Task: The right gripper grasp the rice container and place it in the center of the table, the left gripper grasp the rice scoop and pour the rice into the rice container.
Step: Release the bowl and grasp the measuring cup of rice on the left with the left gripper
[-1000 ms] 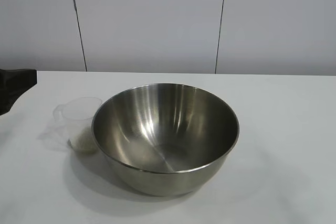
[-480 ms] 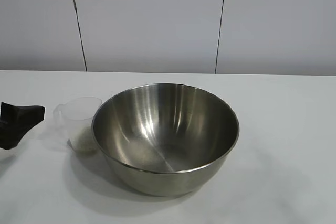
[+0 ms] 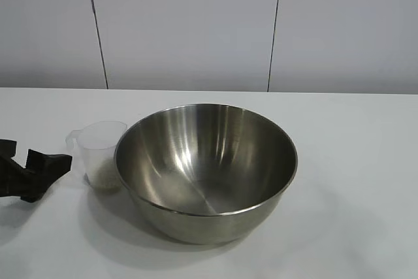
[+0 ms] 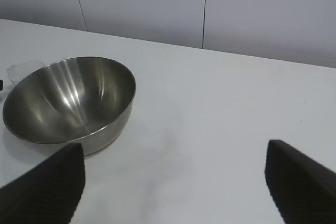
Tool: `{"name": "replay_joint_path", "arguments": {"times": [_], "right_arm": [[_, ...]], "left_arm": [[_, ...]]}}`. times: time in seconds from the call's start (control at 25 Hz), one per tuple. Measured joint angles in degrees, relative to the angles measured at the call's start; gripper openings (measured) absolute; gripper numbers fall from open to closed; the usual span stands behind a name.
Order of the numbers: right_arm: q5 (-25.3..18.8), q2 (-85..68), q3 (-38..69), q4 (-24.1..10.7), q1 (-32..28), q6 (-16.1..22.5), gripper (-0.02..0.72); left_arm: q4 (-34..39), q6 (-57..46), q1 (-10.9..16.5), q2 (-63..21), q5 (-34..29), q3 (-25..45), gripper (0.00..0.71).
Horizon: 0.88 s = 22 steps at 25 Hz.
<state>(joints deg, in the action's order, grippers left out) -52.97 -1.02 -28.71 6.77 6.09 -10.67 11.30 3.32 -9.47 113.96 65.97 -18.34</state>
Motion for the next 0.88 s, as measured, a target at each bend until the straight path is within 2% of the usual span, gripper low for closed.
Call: {"name": "replay_joint_path", "arguments": {"times": [0.36,0.88], "right_arm": [[0.15,0.0,0.0,0.1,0.0,0.0,0.638],[0.15,0.0,0.0,0.1,0.0,0.46,0.638]], "left_arm": [[-0.24,0.12,0.0,3.89,0.01,-1.87,0.662],[-0.24,0.12,0.0,4.0,0.04,-7.23,0.662]]}}
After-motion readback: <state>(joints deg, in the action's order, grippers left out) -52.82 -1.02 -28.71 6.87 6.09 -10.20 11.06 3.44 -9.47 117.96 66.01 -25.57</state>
